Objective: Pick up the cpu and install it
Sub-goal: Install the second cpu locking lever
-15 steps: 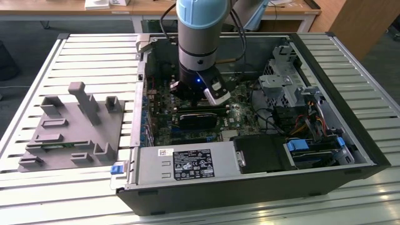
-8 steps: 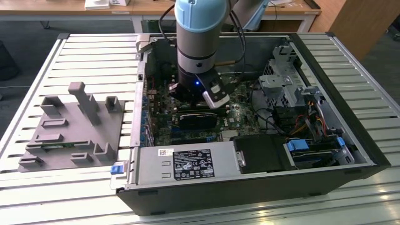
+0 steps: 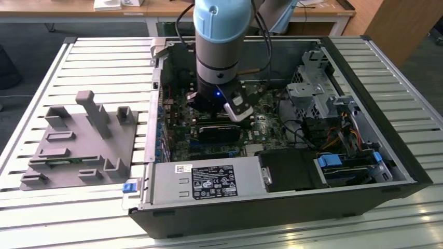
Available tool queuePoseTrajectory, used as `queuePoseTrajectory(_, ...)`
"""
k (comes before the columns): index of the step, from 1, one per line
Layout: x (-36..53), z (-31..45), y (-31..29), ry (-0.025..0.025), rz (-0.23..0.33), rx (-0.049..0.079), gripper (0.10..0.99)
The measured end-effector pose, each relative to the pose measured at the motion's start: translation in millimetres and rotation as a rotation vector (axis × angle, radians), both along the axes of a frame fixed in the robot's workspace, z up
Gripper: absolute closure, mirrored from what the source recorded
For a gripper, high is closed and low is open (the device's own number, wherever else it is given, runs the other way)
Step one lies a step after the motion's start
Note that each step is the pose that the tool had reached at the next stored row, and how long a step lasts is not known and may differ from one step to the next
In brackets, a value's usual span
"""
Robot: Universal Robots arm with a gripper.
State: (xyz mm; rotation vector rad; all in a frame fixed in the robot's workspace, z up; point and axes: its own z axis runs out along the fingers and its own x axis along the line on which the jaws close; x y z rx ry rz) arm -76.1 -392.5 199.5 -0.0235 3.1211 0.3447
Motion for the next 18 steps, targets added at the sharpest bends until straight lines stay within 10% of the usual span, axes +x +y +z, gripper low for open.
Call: queuePoseTrajectory(18, -7.5, -9.2, 0.8, 0.0, 0.0, 0.046, 0.98)
